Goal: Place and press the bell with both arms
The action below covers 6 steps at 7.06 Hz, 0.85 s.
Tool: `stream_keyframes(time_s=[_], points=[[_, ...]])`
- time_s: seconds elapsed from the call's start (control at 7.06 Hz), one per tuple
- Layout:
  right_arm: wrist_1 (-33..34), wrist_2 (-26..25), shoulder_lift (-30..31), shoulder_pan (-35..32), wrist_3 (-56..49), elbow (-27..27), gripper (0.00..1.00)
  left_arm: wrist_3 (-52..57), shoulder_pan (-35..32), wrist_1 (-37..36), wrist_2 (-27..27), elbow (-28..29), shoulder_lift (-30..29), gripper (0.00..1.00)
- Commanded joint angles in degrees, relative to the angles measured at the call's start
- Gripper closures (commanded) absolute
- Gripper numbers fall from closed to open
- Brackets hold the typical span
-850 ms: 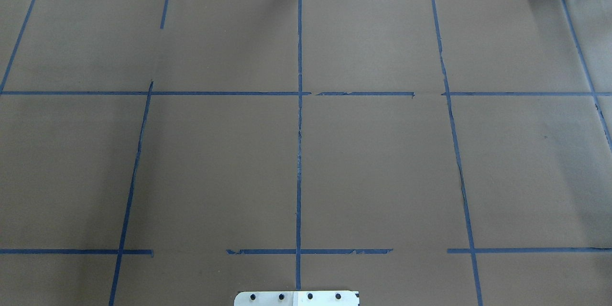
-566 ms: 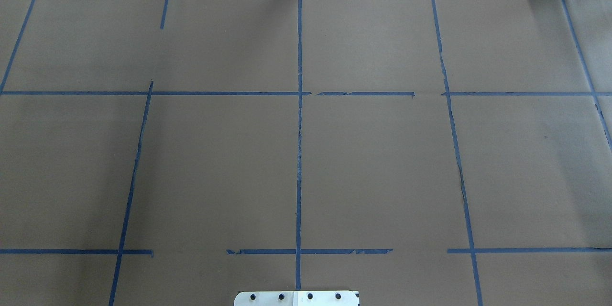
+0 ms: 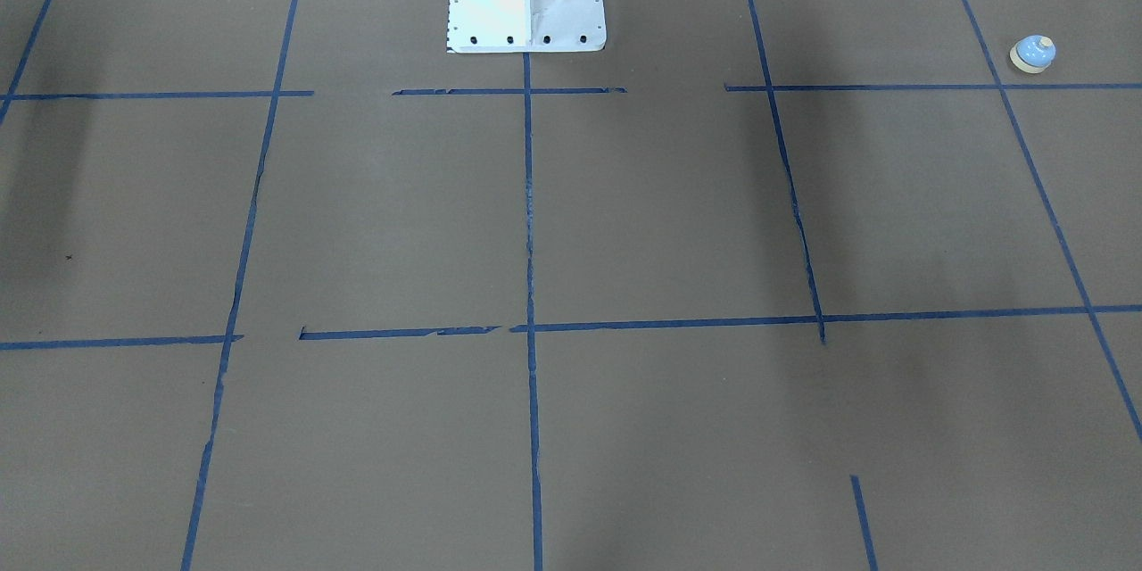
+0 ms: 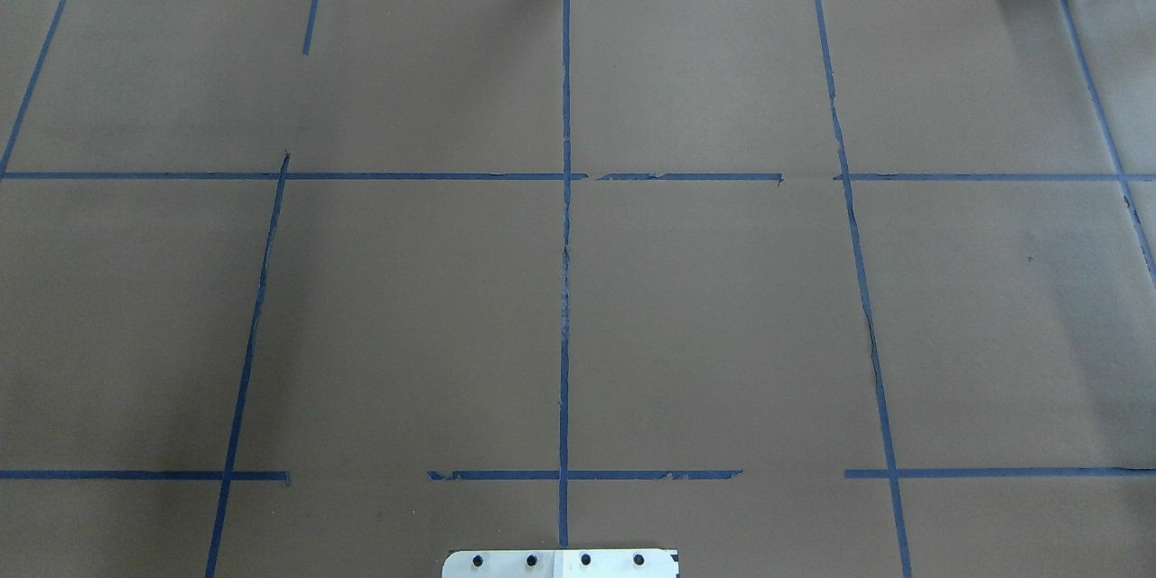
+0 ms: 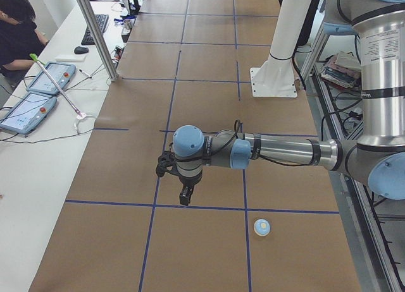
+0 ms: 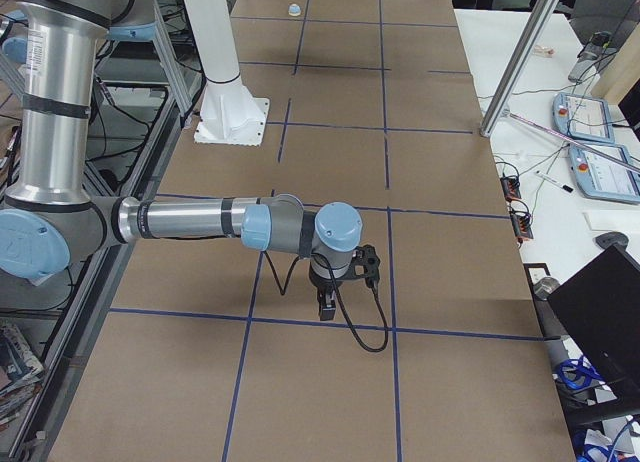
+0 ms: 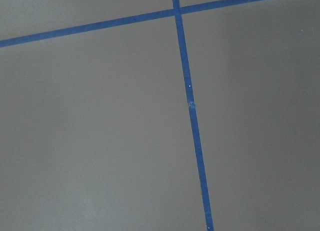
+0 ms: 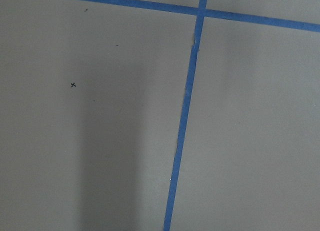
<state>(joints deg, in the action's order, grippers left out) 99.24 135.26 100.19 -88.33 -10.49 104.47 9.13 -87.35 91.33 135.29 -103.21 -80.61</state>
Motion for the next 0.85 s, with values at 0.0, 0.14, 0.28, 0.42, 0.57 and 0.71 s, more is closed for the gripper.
stream_keyframes(time_s=[0.0,0.14,0.28,0.42,0.57,0.71], points=[[-0.1,0.0,0.0,0.0,-0.1,0.0,0.0,-1.0,8.4,2.1,0.3,0.8,2.8,0.0],[-0.1,0.0,0.0,0.0,-0.1,0.0,0.0,-1.5,11.3,3.7,-0.9,1.9,5.7,0.0],[-0.1,0.0,0.0,0.0,-0.1,0.0,0.0,-1.5,13.2,7.8,-1.2,2.0,10.9,0.0],[-0.1,0.0,0.0,0.0,-0.2,0.0,0.0,-1.5,14.0,11.8,-1.2,2.1,16.0,0.0],[-0.1,0.0,0.0,0.0,-0.2,0.0,0.0,-1.2,16.7,11.9,-1.2,3.4,17.9,0.0],[-0.1,0.0,0.1,0.0,-0.2,0.0,0.0,-1.3,19.7,12.2,-1.1,6.4,17.9,0.0]])
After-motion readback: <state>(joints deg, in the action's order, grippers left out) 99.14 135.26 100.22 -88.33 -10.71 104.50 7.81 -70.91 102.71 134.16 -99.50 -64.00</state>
